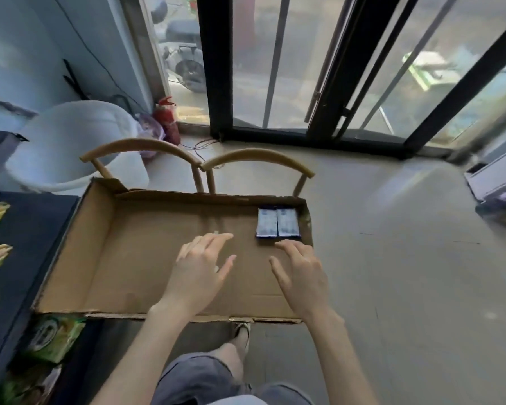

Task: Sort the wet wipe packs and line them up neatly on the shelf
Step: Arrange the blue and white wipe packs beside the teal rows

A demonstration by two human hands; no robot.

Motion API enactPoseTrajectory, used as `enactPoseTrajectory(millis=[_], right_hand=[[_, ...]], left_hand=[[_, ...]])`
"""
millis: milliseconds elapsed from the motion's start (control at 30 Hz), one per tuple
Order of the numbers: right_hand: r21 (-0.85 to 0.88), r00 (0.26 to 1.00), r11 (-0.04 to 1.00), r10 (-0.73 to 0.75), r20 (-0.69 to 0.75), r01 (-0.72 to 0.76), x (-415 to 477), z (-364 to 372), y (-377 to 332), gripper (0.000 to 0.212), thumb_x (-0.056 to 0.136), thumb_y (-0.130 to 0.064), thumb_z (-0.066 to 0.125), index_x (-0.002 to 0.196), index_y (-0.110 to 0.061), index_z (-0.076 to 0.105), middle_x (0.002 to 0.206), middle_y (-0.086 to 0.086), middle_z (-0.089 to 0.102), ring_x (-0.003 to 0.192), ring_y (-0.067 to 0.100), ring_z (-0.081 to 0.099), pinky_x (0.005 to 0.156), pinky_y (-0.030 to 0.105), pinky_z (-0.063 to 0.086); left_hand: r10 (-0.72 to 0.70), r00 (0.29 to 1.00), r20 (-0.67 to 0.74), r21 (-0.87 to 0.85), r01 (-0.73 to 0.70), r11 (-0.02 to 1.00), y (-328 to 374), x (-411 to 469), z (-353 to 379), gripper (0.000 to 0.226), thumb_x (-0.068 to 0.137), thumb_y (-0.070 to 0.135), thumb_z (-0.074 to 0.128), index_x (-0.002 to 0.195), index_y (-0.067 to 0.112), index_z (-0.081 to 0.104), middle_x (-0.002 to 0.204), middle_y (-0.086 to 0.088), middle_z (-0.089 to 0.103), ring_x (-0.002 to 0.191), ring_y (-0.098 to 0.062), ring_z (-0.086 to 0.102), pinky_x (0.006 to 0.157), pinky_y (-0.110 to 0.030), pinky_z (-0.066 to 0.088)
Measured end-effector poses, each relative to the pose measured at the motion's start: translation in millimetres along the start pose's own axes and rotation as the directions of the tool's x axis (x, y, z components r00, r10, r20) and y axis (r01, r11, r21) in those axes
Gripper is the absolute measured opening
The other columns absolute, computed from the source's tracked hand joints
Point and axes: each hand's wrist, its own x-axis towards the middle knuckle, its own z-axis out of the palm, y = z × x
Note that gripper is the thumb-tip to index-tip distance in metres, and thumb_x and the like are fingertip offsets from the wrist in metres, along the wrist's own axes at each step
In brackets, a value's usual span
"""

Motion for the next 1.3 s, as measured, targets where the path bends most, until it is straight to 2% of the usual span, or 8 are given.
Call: enactPoseTrajectory(millis=[100, 167, 433, 600, 767, 1000, 1167, 1300], right_hand=[[0.030, 0.995, 0.997, 0.076, 0.059, -0.078, 36.3, 9.5, 26.3, 0.028, 0.087, -0.019, 0.067, 0.113, -0.009, 0.065, 0.111, 0.007, 0.066, 0.104, 0.026, 0.059, 0.090, 0.039, 0.049], [0.029, 0.984, 0.992, 0.118, 0.137, -0.123, 55.6, 15.5, 38.8, 0.029, 0.090, -0.021, 0.063, 0.117, -0.010, 0.063, 0.116, 0.005, 0.064, 0.109, 0.023, 0.056, 0.095, 0.036, 0.044], [0.007, 0.919, 0.960, 0.265, 0.293, -0.279, 144.5, 54.4, 104.5, 0.034, 0.095, -0.026, 0.054, 0.127, -0.014, 0.056, 0.127, 0.001, 0.057, 0.117, 0.018, 0.049, 0.103, 0.031, 0.037], [-0.008, 0.869, 0.927, 0.354, 0.345, -0.374, 182.6, 81.2, 144.9, 0.033, 0.096, -0.024, 0.053, 0.127, -0.013, 0.055, 0.127, 0.002, 0.057, 0.115, 0.019, 0.050, 0.100, 0.030, 0.037], [0.014, 0.815, 0.882, 0.429, 0.389, -0.471, 211.6, 117.5, 188.5, 0.031, 0.095, -0.021, 0.053, 0.124, -0.010, 0.056, 0.124, 0.005, 0.058, 0.114, 0.021, 0.051, 0.101, 0.032, 0.039], [-0.004, 0.774, 0.851, 0.480, 0.413, -0.526, 240.0, 186.4, 255.9, 0.030, 0.093, -0.018, 0.055, 0.122, -0.008, 0.057, 0.127, 0.007, 0.055, 0.119, 0.024, 0.044, 0.101, 0.027, 0.030], [-0.028, 0.761, 0.824, 0.534, 0.368, -0.566, 256.1, 236.7, 298.7, 0.045, 0.091, -0.022, 0.059, 0.132, -0.007, 0.047, 0.138, 0.010, 0.045, 0.125, 0.027, 0.039, 0.106, 0.035, 0.031], [-0.056, 0.771, 0.832, 0.534, 0.347, -0.551, 262.5, 267.6, 316.5, 0.061, 0.090, -0.029, 0.061, 0.141, -0.010, 0.034, 0.142, 0.009, 0.037, 0.131, 0.024, 0.034, 0.110, 0.042, 0.031]], left_hand=[[0.030, 0.996, 0.081, 0.002, -0.031, 1.000, -1.1, 46.7, 21.7, 0.039, 0.094, 0.031, 0.055, 0.132, 0.021, 0.053, 0.128, 0.003, 0.058, 0.120, -0.016, 0.051, 0.105, -0.036, 0.035], [0.027, 0.990, 0.138, 0.004, -0.028, 1.000, -2.7, 71.4, 33.5, 0.039, 0.095, 0.030, 0.053, 0.133, 0.021, 0.051, 0.129, 0.003, 0.057, 0.118, -0.016, 0.051, 0.104, -0.033, 0.034], [-0.049, 0.928, 0.370, 0.006, 0.050, 0.999, -19.5, 175.3, 112.3, 0.040, 0.096, 0.028, 0.050, 0.135, 0.020, 0.047, 0.127, 0.003, 0.057, 0.114, -0.016, 0.052, 0.100, -0.032, 0.037], [-0.117, 0.887, 0.446, -0.023, 0.143, 0.990, -24.5, 222.1, 162.9, 0.038, 0.096, 0.024, 0.049, 0.134, 0.017, 0.047, 0.122, -0.001, 0.057, 0.113, -0.019, 0.053, 0.095, -0.034, 0.041], [-0.233, 0.842, 0.487, -0.065, 0.301, 0.951, -33.2, 260.1, 221.3, 0.036, 0.095, 0.021, 0.049, 0.131, 0.016, 0.049, 0.119, -0.003, 0.057, 0.110, -0.021, 0.054, 0.092, -0.034, 0.042], [-0.471, 0.751, 0.462, -0.116, 0.578, 0.807, -59.3, 288.2, 313.9, 0.044, 0.095, 0.021, 0.052, 0.137, 0.014, 0.043, 0.132, -0.003, 0.050, 0.119, -0.017, 0.050, 0.092, -0.024, 0.038], [-0.609, 0.708, 0.357, -0.154, 0.688, 0.709, -81.6, 301.1, 374.9, 0.055, 0.091, 0.029, 0.059, 0.138, 0.013, 0.038, 0.134, -0.005, 0.044, 0.123, -0.020, 0.043, 0.101, -0.035, 0.039], [-0.671, 0.686, 0.281, -0.160, 0.723, 0.672, -93.7, 308.8, 407.4, 0.058, 0.091, 0.035, 0.059, 0.139, 0.011, 0.039, 0.132, -0.005, 0.043, 0.122, -0.018, 0.040, 0.093, -0.026, 0.035]])
